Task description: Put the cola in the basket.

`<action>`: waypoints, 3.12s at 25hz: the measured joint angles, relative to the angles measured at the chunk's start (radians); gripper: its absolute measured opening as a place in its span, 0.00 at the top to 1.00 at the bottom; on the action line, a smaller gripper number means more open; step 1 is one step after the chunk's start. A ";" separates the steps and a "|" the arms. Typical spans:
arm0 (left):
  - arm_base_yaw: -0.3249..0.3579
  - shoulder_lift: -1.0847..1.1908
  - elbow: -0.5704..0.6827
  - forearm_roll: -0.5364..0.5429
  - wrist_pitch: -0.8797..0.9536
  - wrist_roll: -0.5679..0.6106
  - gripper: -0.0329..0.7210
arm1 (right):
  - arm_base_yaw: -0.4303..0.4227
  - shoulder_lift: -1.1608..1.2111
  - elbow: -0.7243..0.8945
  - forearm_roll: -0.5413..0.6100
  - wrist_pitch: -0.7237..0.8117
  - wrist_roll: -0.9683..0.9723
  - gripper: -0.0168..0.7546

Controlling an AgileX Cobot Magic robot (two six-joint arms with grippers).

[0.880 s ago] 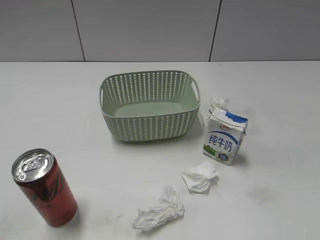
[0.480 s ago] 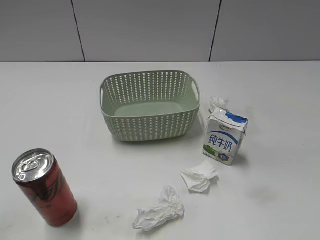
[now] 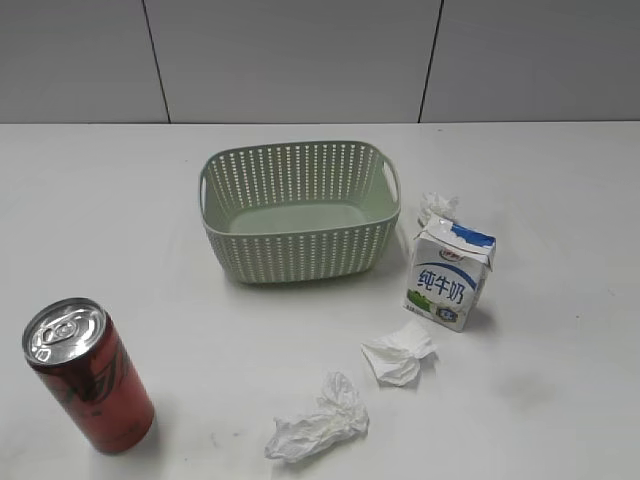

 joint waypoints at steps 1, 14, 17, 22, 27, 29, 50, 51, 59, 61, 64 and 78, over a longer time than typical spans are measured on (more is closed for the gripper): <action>0.000 0.006 -0.003 -0.003 -0.003 0.000 0.17 | 0.000 0.000 0.000 0.000 0.000 0.000 0.24; 0.000 0.346 -0.115 -0.052 -0.012 0.001 0.15 | 0.000 0.000 0.000 0.003 0.000 0.000 0.24; 0.000 0.452 -0.160 -0.097 -0.009 0.035 0.15 | 0.000 0.000 0.000 0.004 0.000 0.000 0.24; -0.002 0.632 -0.237 -0.170 0.029 0.154 0.15 | 0.000 0.000 0.000 0.004 0.000 0.000 0.24; -0.090 0.771 -0.316 -0.193 0.044 0.174 0.16 | 0.000 0.000 0.000 0.005 0.000 0.000 0.24; -0.148 0.812 -0.350 -0.189 0.061 0.176 0.16 | 0.000 0.000 0.000 0.007 0.000 0.000 0.24; -0.415 1.309 -0.517 -0.041 0.187 0.091 0.17 | 0.000 0.000 0.000 0.008 0.000 0.000 0.24; -0.415 1.323 -0.518 -0.042 0.186 0.090 0.17 | 0.000 0.000 0.000 0.008 0.000 0.000 0.24; -0.415 1.398 -0.519 -0.024 0.156 0.089 0.15 | 0.000 0.000 0.000 0.008 0.000 0.000 0.24; -0.415 1.406 -0.519 -0.028 0.154 0.088 0.15 | 0.000 0.000 0.000 0.008 0.000 0.000 0.24; -0.415 1.411 -0.519 -0.029 0.153 0.086 0.15 | 0.000 0.000 0.000 0.008 0.000 0.000 0.24; -0.415 1.423 -0.441 -0.035 0.045 0.086 0.13 | 0.000 0.000 0.000 0.008 0.000 0.000 0.24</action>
